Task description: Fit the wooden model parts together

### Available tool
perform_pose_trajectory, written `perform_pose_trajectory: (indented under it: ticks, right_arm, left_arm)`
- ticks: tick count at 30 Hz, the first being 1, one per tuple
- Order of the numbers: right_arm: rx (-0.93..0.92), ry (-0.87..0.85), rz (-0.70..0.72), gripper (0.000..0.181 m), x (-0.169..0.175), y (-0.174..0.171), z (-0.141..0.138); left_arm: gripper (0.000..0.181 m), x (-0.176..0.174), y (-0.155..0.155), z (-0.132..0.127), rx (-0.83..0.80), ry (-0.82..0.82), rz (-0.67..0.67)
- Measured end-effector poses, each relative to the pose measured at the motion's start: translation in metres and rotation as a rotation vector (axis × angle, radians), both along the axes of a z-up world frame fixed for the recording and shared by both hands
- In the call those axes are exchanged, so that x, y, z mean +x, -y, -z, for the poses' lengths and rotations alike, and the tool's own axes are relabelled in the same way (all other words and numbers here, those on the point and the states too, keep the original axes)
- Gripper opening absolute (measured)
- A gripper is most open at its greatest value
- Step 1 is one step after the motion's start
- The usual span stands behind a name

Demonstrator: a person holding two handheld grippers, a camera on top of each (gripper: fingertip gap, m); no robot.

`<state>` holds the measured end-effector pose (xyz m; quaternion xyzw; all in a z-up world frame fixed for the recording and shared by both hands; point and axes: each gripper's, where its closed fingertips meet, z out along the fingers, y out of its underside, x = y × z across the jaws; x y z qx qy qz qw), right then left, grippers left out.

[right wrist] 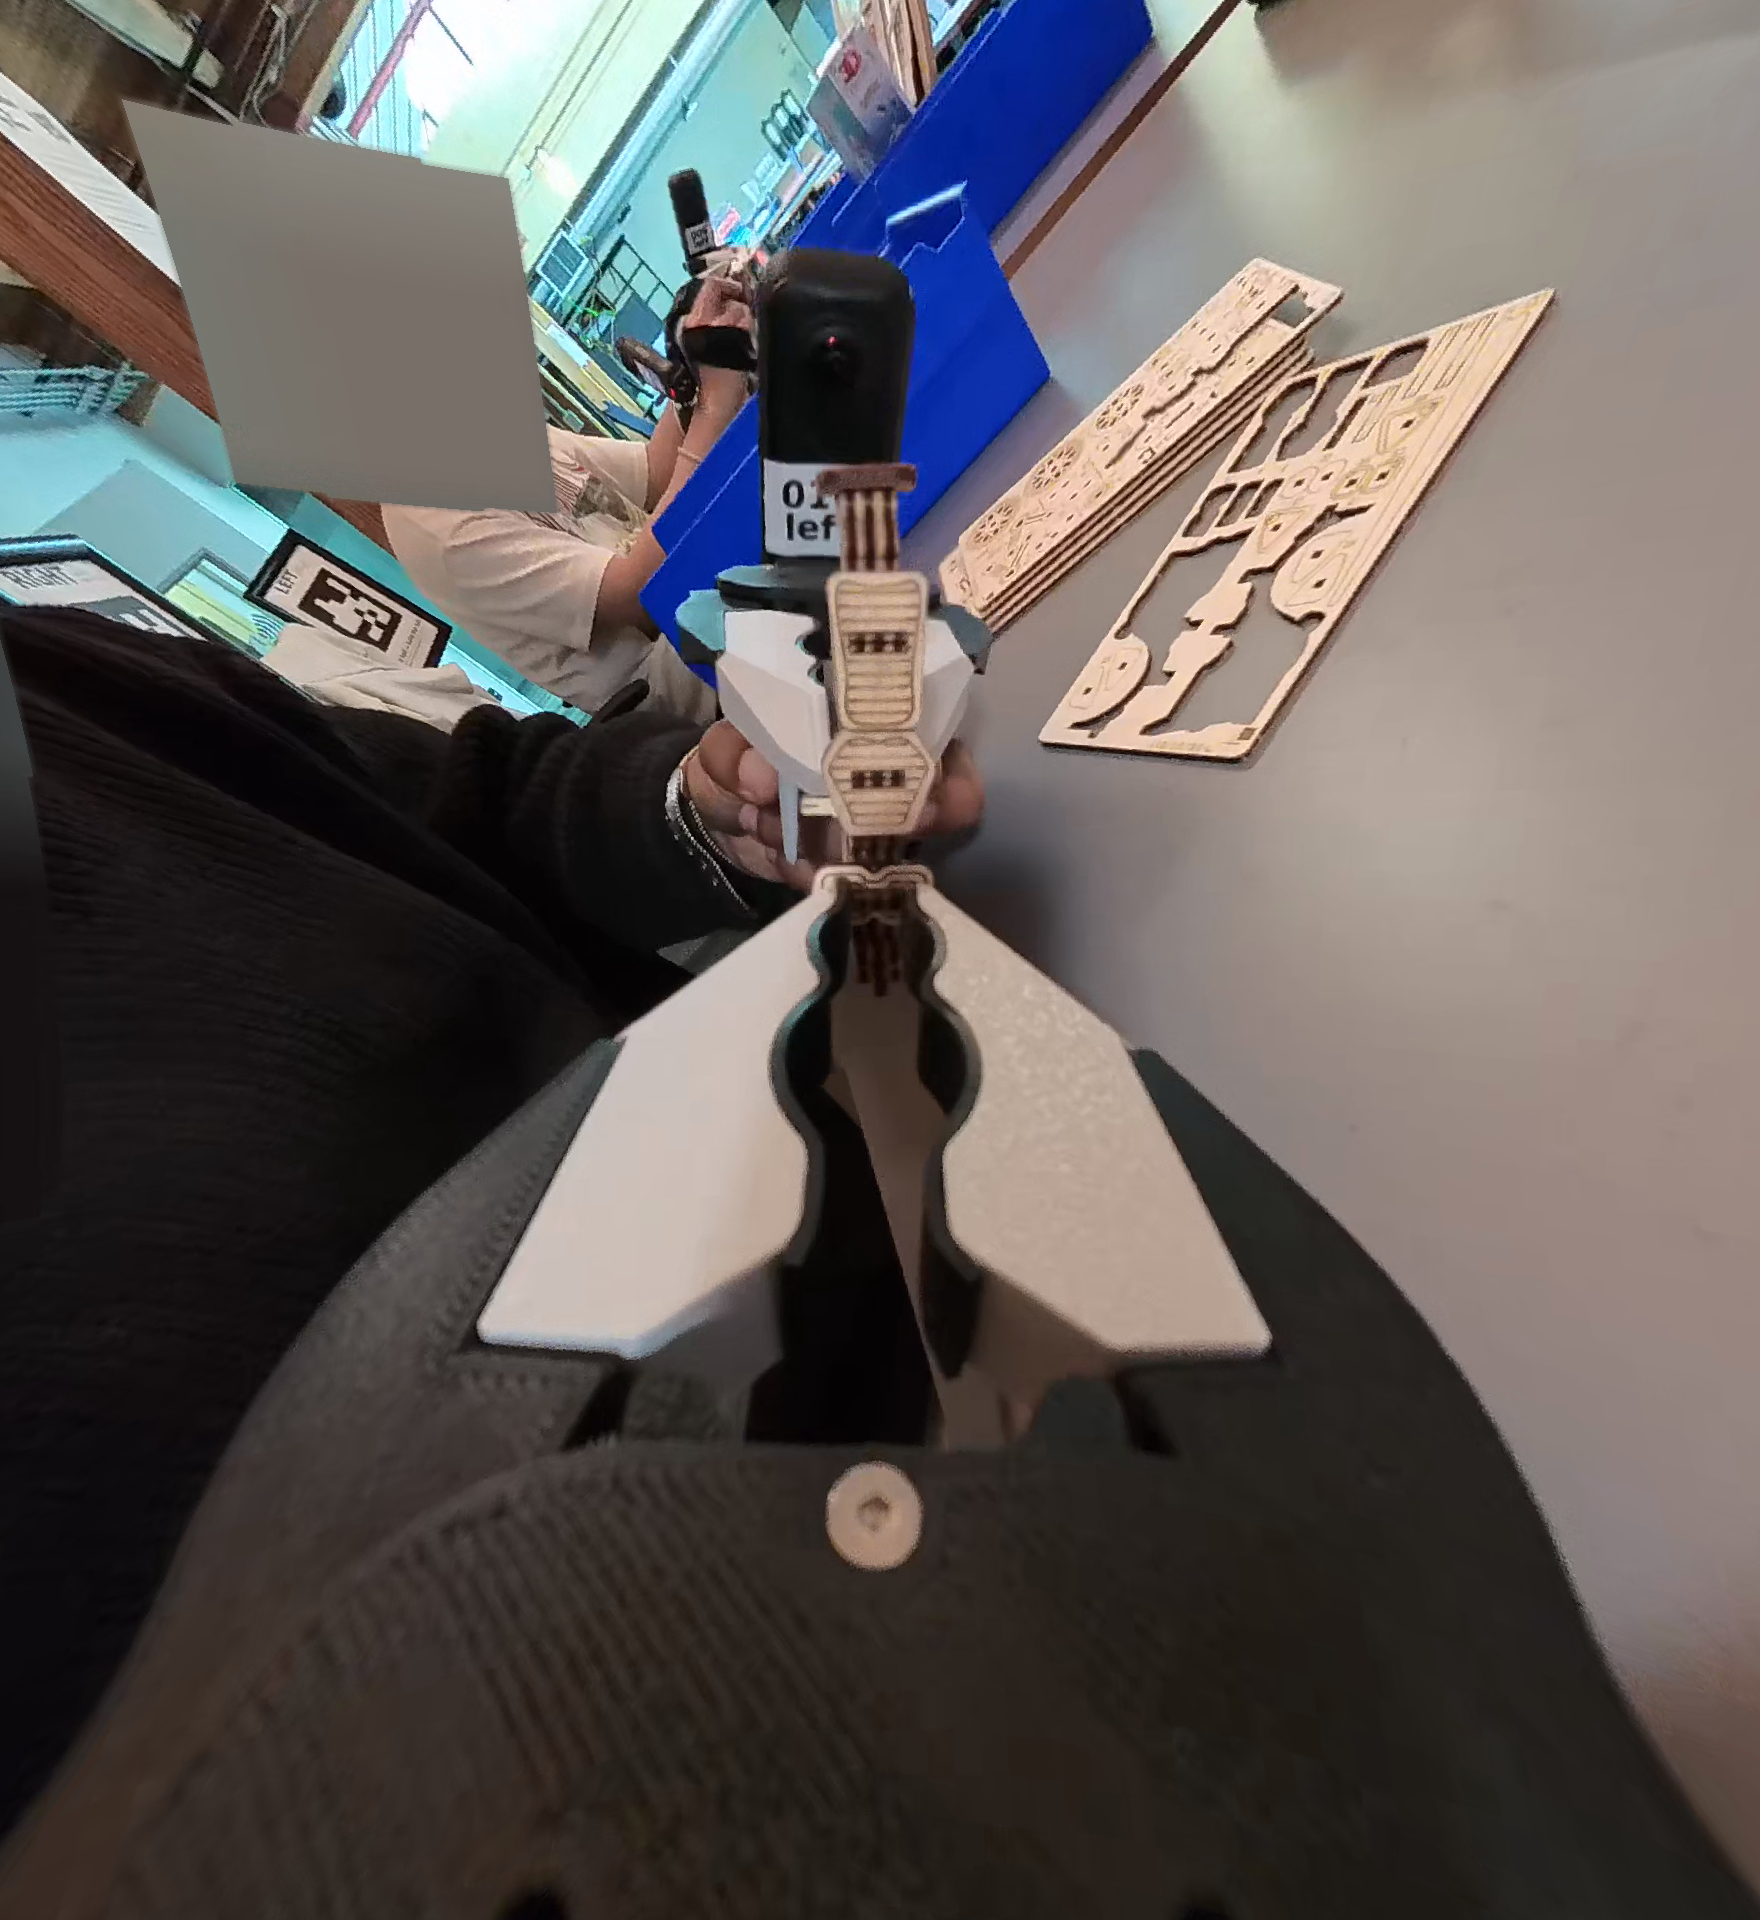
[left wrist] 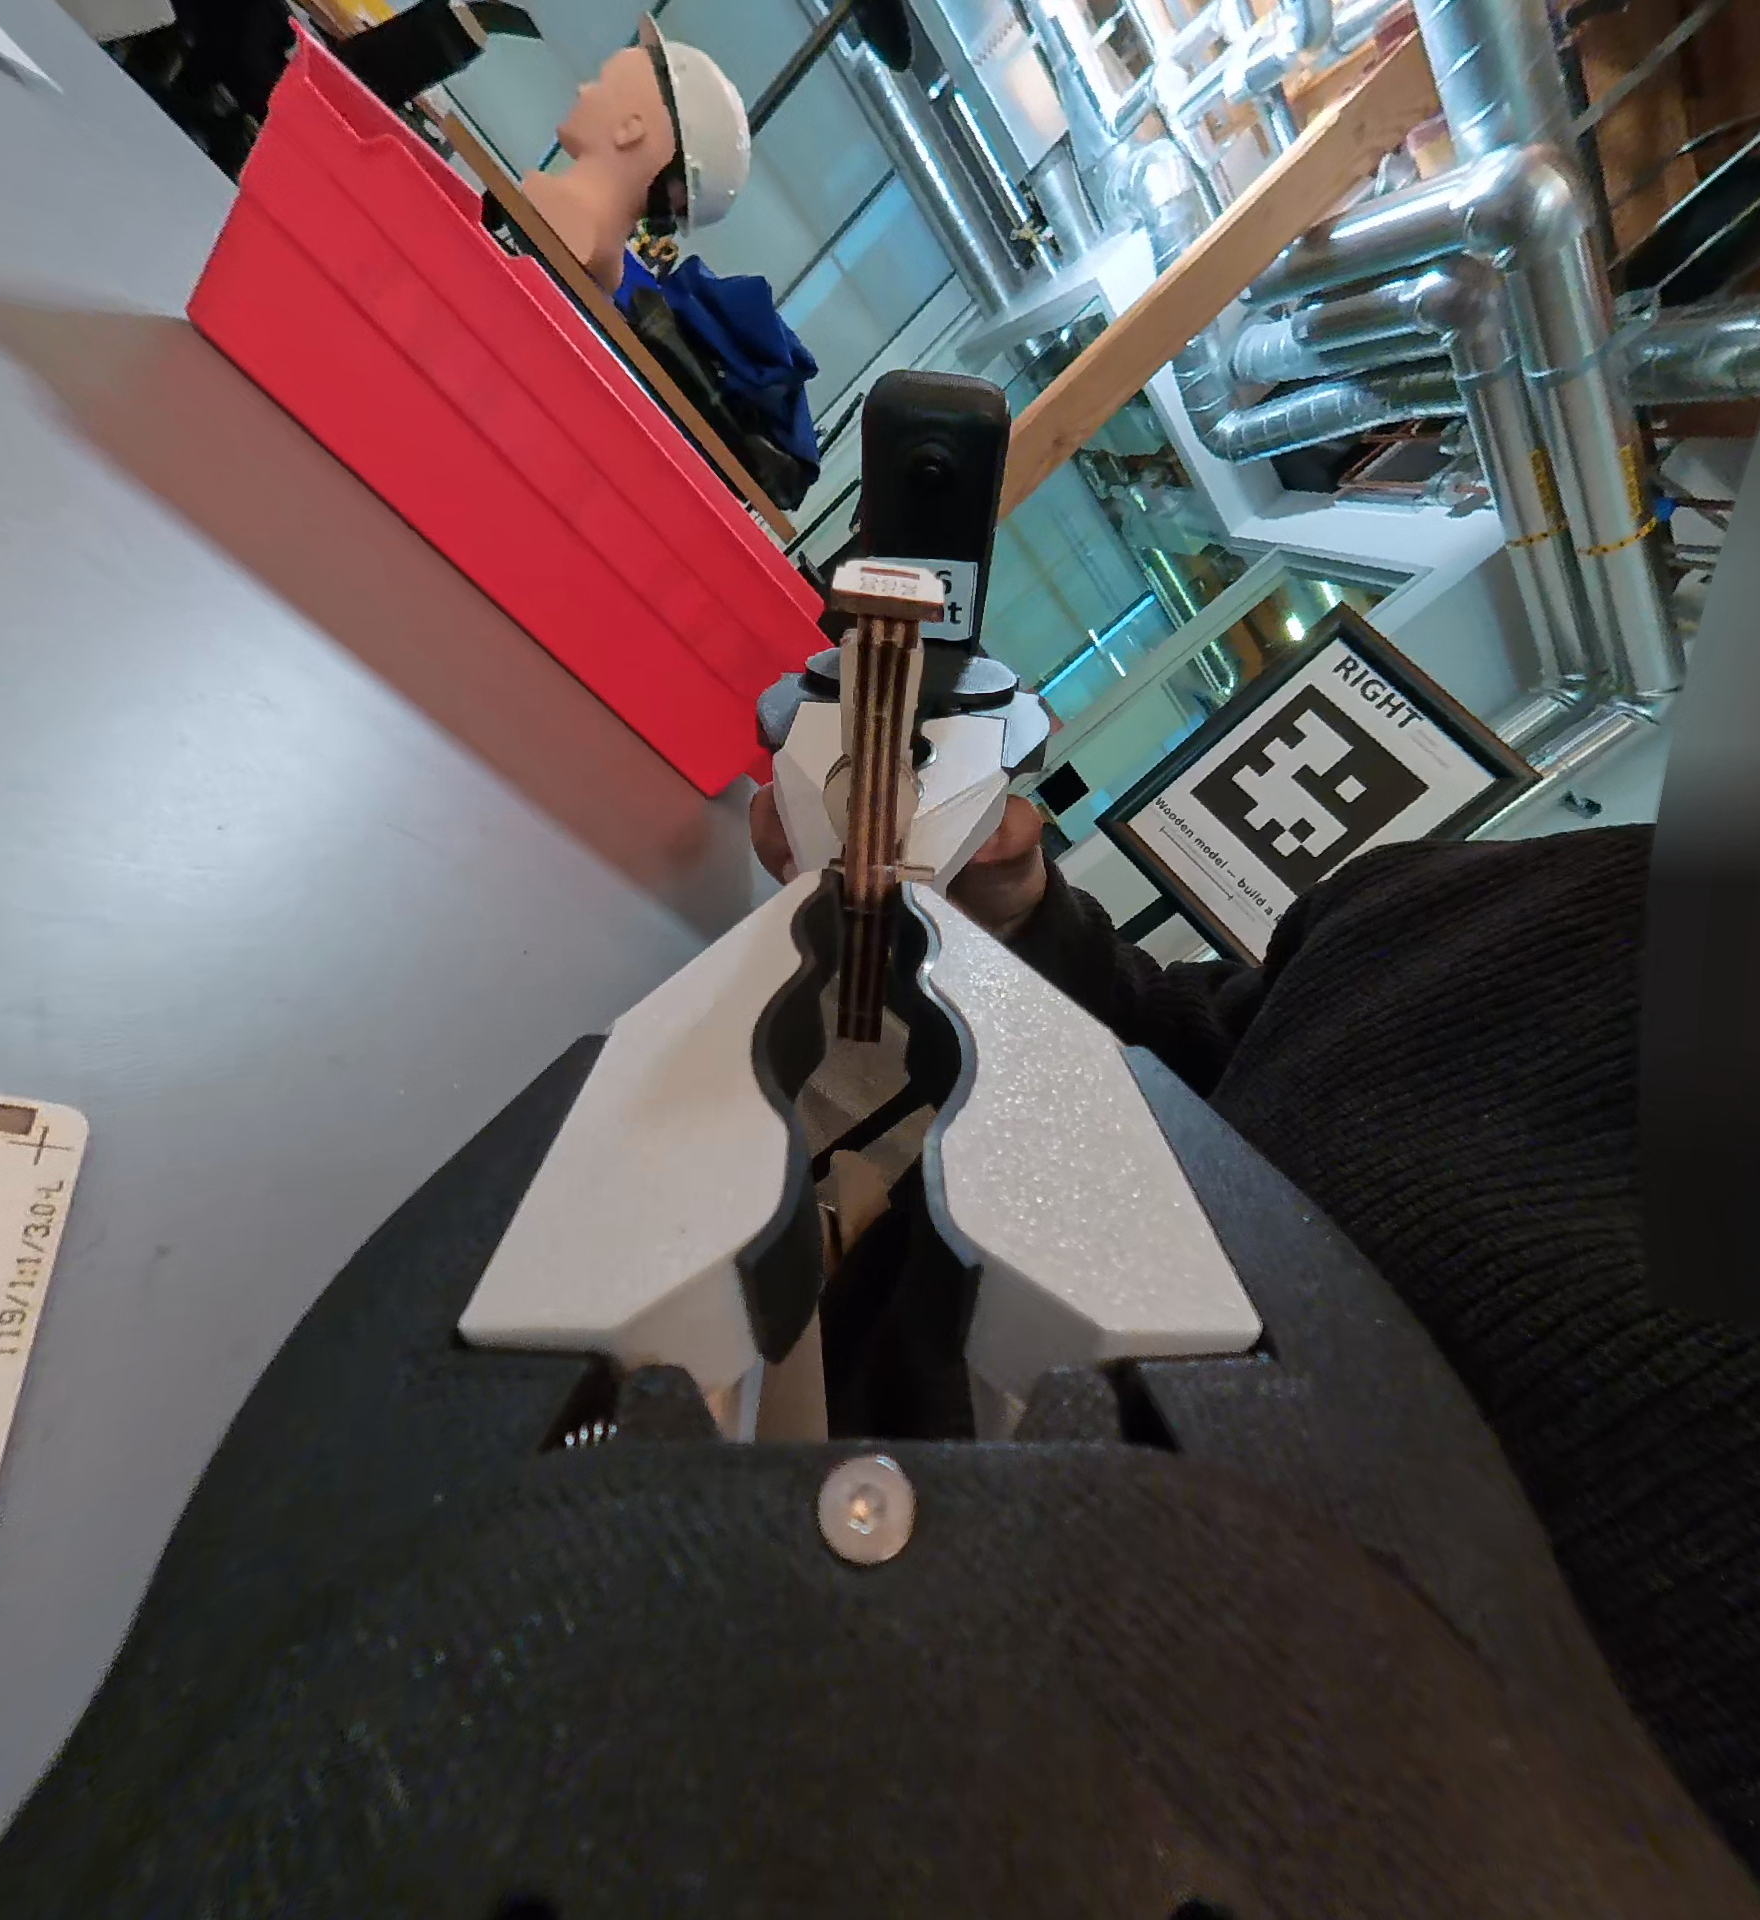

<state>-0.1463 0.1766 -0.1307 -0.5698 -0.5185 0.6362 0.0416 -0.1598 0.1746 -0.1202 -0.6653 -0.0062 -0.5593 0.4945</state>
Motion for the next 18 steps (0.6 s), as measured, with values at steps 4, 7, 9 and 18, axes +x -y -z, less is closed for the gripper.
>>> perform_pose_trajectory:
  ticks: [4,7,9,18]
  right_arm:
    - [-0.008,-0.005,0.002,0.008,-0.0003,0.0008,-0.0004]
    - [-0.025,-0.007,0.004,0.008,-0.0006,0.0004,-0.0007]
    - [-0.034,-0.010,0.003,0.008,-0.0005,0.0005,-0.0012]
    - [-0.058,-0.021,-0.001,0.010,0.0011,-0.0028,-0.0035]
  left_arm:
    - [0.007,0.0006,0.0005,-0.0004,0.006,-0.015,-0.005]
    - [0.007,0.0003,0.0002,-0.0004,0.003,-0.003,-0.007]
    - [0.007,0.0004,0.0003,-0.0009,0.005,0.003,-0.007]
    - [0.007,-0.0031,-0.0002,-0.0023,0.006,0.016,-0.015]
